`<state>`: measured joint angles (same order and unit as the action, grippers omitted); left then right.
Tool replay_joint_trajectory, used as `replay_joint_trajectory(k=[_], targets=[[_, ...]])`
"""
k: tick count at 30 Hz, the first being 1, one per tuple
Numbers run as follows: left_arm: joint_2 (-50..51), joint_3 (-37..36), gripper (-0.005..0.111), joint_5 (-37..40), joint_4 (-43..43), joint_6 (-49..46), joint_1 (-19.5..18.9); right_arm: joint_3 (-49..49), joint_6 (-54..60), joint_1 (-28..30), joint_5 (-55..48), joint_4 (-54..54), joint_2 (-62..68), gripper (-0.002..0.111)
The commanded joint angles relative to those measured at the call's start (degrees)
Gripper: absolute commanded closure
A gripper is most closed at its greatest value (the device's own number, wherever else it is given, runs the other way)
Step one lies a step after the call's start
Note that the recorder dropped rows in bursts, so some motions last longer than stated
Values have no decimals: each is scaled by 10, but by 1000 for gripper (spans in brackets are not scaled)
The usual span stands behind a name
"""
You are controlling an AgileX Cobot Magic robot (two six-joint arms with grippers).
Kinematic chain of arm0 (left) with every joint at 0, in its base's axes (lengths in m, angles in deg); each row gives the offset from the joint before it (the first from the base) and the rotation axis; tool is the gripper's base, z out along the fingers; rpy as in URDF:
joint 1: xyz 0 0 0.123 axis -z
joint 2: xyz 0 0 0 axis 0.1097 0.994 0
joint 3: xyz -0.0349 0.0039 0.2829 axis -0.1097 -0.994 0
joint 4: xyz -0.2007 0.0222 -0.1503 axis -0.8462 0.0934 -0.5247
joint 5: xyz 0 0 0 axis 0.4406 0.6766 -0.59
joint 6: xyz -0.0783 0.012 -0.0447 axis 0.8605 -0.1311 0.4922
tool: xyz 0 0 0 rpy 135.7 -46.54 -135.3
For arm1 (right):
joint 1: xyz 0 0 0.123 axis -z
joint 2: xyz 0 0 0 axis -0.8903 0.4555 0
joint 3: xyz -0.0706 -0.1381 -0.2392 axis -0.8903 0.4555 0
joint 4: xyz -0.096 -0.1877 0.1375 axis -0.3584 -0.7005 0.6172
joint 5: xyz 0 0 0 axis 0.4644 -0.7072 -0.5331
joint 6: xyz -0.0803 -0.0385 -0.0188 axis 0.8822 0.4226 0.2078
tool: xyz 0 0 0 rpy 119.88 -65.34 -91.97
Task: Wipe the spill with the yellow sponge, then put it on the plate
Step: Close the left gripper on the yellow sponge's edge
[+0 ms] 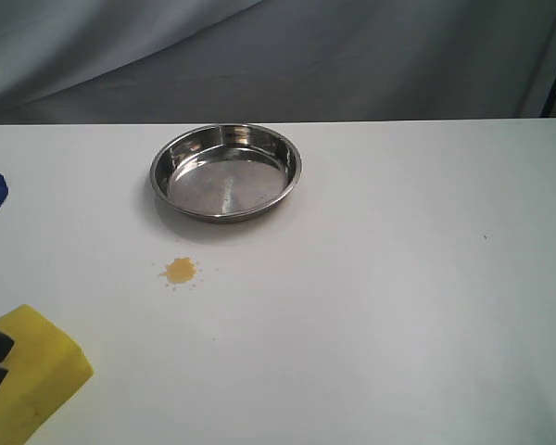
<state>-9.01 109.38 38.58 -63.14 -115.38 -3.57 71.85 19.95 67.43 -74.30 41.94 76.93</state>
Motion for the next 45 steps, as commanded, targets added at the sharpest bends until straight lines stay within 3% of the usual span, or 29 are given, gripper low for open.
replay_joint_trajectory(k=[1, 3, 7, 10, 25, 31, 35, 45], targets=[[0, -3, 78, -7, 38, -3, 2, 2, 0, 2, 5, 3, 2, 108], [0, -3, 67, -7, 51, -3, 2, 2, 0, 2, 5, 3, 2, 108], [0, -3, 33, -16, 52, 29, 2, 2, 0, 2, 5, 3, 2, 108], [0, -3, 18, -38, 52, 81, 2, 2, 0, 2, 5, 3, 2, 108], [0, -19, 17, -93, 46, 83, 2, 2, 0, 2, 5, 3, 2, 108], [0, -19, 17, -83, 46, 83, 2, 2, 0, 2, 5, 3, 2, 108], [0, -19, 3, -79, 46, 76, 2, 2, 0, 2, 5, 3, 2, 108], [0, -22, 2, -52, 46, 46, 2, 2, 0, 2, 5, 3, 2, 108]])
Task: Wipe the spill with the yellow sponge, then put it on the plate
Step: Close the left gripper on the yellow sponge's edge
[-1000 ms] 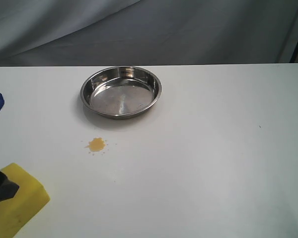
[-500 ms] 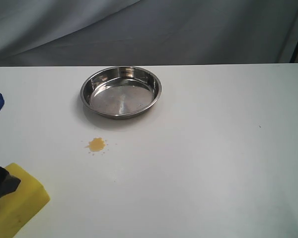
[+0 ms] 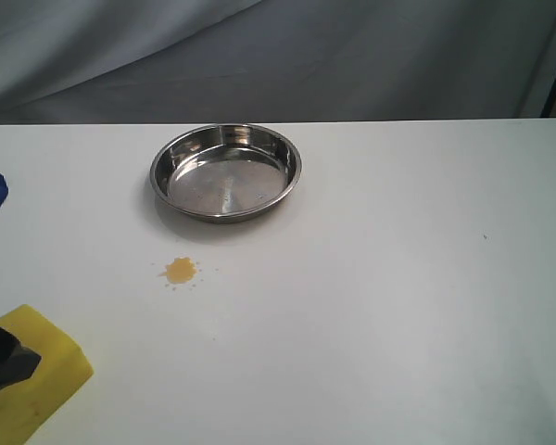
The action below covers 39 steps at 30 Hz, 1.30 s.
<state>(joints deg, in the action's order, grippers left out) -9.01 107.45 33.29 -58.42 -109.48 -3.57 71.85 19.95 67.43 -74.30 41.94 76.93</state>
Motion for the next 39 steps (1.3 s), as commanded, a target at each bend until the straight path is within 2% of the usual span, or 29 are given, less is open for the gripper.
replay_joint_trajectory(k=[1, 9, 16, 20, 34, 39], targets=[[0, -3, 2, 0, -1, -13, 2, 2, 0, 2, 5, 3, 2, 108], [0, -3, 2, 0, -14, -14, 2, 2, 0, 2, 5, 3, 2, 108], [0, -40, 2, -65, -7, -33, 2, 2, 0, 2, 5, 3, 2, 108], [0, -53, 2, -65, -7, -61, 2, 2, 0, 2, 5, 3, 2, 108], [0, -63, 2, -88, -7, -61, 2, 2, 0, 2, 5, 3, 2, 108], [0, -95, 2, -146, 5, -62, 2, 2, 0, 2, 5, 3, 2, 108]])
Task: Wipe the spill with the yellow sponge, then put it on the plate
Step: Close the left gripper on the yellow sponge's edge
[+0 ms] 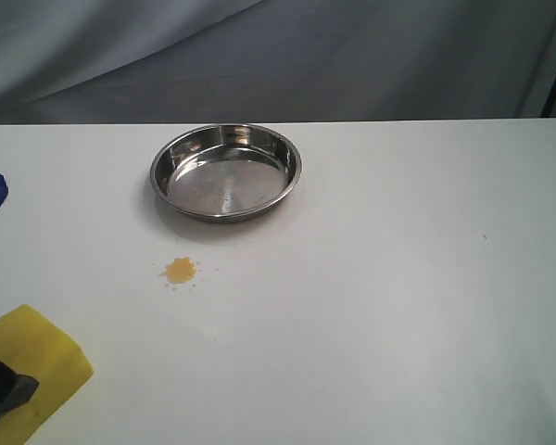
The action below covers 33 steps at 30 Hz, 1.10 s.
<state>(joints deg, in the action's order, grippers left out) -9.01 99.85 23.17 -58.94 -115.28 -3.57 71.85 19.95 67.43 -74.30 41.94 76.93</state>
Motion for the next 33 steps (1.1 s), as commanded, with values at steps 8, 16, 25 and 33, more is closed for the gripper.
replay_joint_trajectory(k=[8, 16, 25, 33], targets=[[0, -22, 2, -62, 20, -4, 2, 2, 0, 2, 5, 3, 2, 108], [0, -22, 2, -62, 20, 0, 2, 2, 0, 2, 5, 3, 2, 108], [19, -22, 2, -73, 17, 43, 2, 2, 0, 2, 5, 3, 2, 108], [124, -20, 2, -98, 17, 43, 2, 2, 0, 2, 5, 3, 2, 108]])
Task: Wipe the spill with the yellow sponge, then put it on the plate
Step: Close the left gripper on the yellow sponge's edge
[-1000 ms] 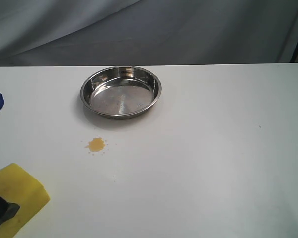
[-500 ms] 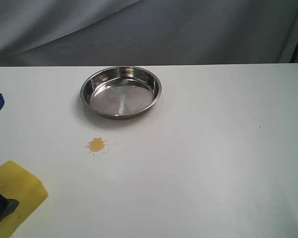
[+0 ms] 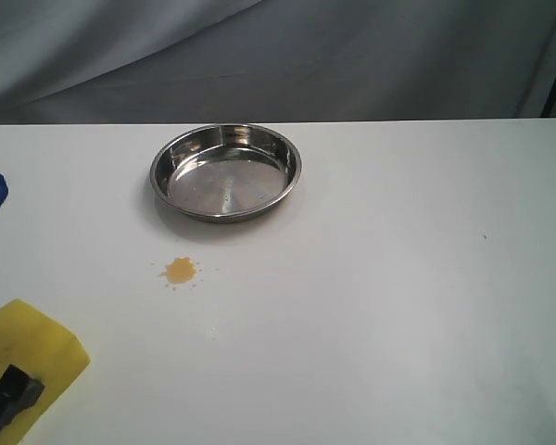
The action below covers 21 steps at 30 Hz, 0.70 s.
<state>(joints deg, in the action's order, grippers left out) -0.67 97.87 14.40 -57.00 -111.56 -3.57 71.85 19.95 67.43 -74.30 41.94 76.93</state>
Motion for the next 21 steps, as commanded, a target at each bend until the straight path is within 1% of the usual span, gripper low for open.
replay_joint_trajectory(k=[1, 6, 9, 11, 13, 15, 17, 18, 20, 21], targets=[[50, 3, 2, -10, -2, 6, 2, 2, 0, 2, 5, 3, 2, 108], [62, 21, 2, 22, 0, -2, 2, 2, 0, 2, 5, 3, 2, 108], [62, 26, 2, 23, -1, -11, 2, 2, 0, 2, 5, 3, 2, 108], [62, 27, 2, 18, -30, -7, 2, 2, 0, 2, 5, 3, 2, 108], [62, 27, 5, 14, -45, -7, 2, 2, 0, 2, 5, 3, 2, 108], [62, 27, 14, 14, -45, -7, 2, 2, 0, 2, 5, 3, 2, 108], [62, 27, 39, 15, -45, -7, 2, 2, 0, 2, 5, 3, 2, 108], [62, 29, 56, 20, -45, -7, 2, 2, 0, 2, 5, 3, 2, 108], [62, 52, 86, 61, -45, -7, 2, 2, 0, 2, 5, 3, 2, 108], [62, 70, 96, 82, -45, -7, 2, 2, 0, 2, 5, 3, 2, 108]])
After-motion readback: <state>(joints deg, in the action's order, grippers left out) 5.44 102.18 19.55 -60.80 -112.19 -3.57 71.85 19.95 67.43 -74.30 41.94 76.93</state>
